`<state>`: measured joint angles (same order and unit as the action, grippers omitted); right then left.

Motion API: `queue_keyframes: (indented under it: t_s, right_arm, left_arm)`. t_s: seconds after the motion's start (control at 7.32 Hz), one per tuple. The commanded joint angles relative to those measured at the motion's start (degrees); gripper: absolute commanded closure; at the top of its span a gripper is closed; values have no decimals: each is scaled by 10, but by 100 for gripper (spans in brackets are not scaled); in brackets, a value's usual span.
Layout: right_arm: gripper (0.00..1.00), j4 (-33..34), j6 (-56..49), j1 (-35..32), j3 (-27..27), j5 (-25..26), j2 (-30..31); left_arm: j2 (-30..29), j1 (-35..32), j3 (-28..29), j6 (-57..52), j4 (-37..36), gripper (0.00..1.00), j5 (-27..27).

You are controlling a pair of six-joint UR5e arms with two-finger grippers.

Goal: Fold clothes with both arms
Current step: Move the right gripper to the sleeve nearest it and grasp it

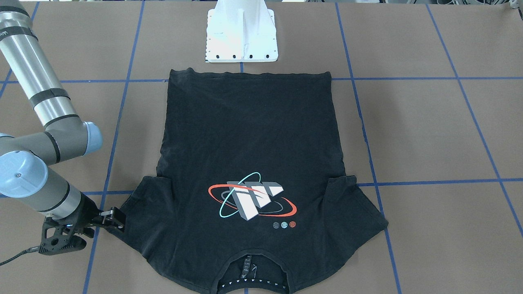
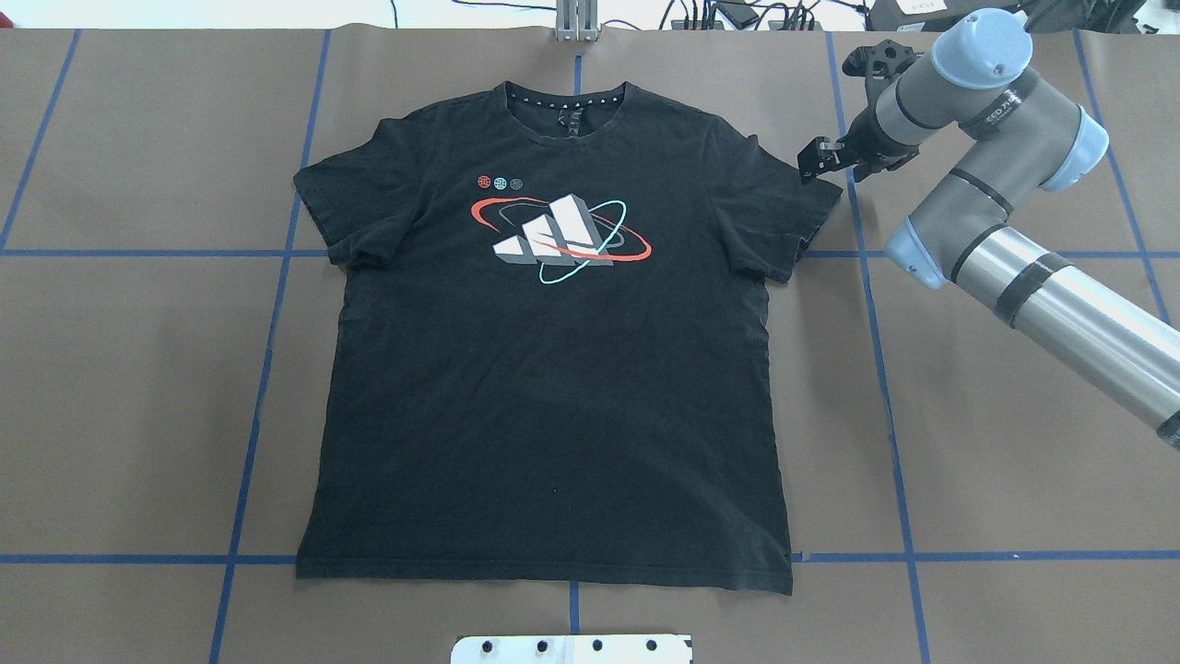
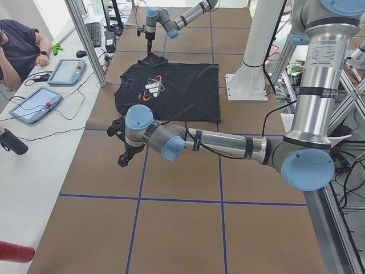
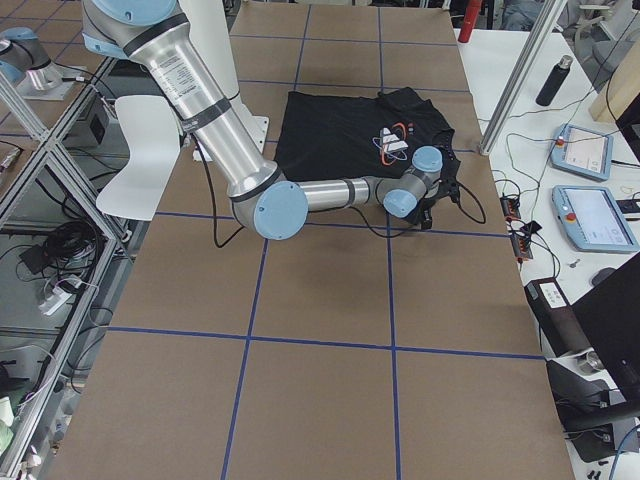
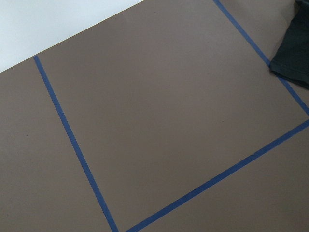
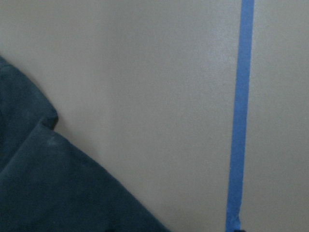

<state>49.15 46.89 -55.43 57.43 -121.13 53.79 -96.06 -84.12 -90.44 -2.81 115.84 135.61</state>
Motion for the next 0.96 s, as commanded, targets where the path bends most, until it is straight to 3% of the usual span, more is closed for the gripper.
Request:
queue_keyframes:
  t_s: [0.0,0.68,0.82]
  right_arm:
    - [35,1,2,1,10,2,7]
    - [42,4,5,8,48,4,33]
    - [54,4,8,10,47,5,33]
  left_arm:
    - [0,0,3,0,0,0,0]
    - [0,0,12,0,1,0,0]
    - [0,0,12,0,1,0,0]
